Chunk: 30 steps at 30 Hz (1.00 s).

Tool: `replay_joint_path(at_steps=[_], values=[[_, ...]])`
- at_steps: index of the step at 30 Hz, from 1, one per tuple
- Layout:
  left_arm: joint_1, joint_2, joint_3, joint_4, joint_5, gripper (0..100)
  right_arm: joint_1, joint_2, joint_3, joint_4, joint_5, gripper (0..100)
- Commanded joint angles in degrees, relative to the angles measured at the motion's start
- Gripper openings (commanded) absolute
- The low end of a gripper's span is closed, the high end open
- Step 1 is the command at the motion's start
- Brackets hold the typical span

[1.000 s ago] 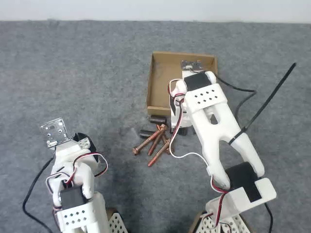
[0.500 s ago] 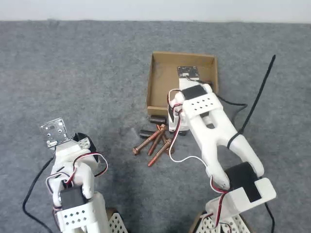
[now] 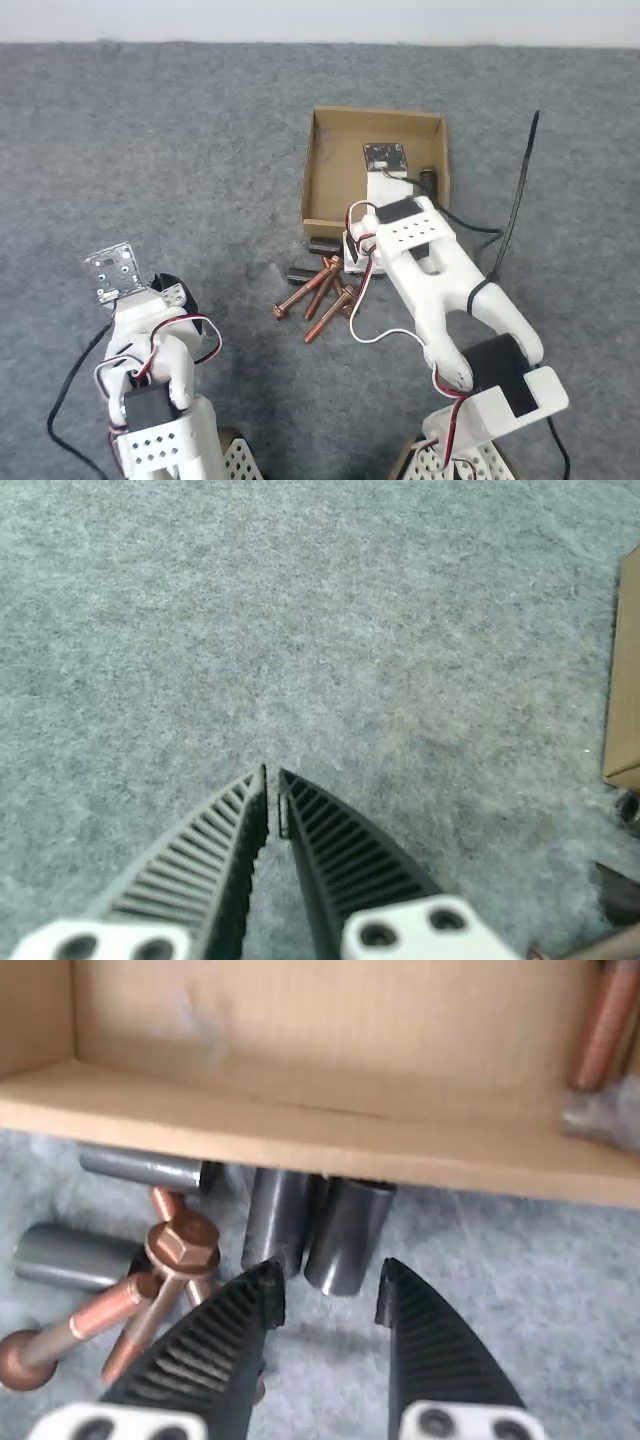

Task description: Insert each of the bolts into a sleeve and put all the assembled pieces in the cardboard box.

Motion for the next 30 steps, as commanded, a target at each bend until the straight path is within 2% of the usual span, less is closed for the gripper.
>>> replay_joint_path(at_steps=[1, 7, 18, 20, 24, 26, 30], values=[[-0.18, -0.62, -0.75, 0.18, -1.32, 1, 1.27, -0.22, -0.26, -3.47, 0.88, 13.7], [-0.18, -0.62, -0.75, 0.18, -1.41, 1, 4.53, 4.35, -2.55, -4.88, 0.97, 13.6], [-0.18, -0.62, -0.75, 0.18, -1.41, 1, 4.26, 6.64, -2.81, -4.79, 0.97, 13.6], [-0.18, -0.62, -0.75, 0.18, -1.41, 1, 4.26, 6.73, -2.81, -4.79, 0.97, 11.7], [-0.18, -0.62, -0.75, 0.18, -1.41, 1, 4.35, 6.81, -2.99, -4.79, 0.97, 0.0], [-0.18, -0.62, -0.75, 0.18, -1.41, 1, 4.35, 6.64, -2.73, -4.7, 1.05, 2.3], [-0.18, -0.62, -0.75, 0.18, -1.41, 1, 6.11, 6.2, -3.16, -2.42, 1.05, 0.7]])
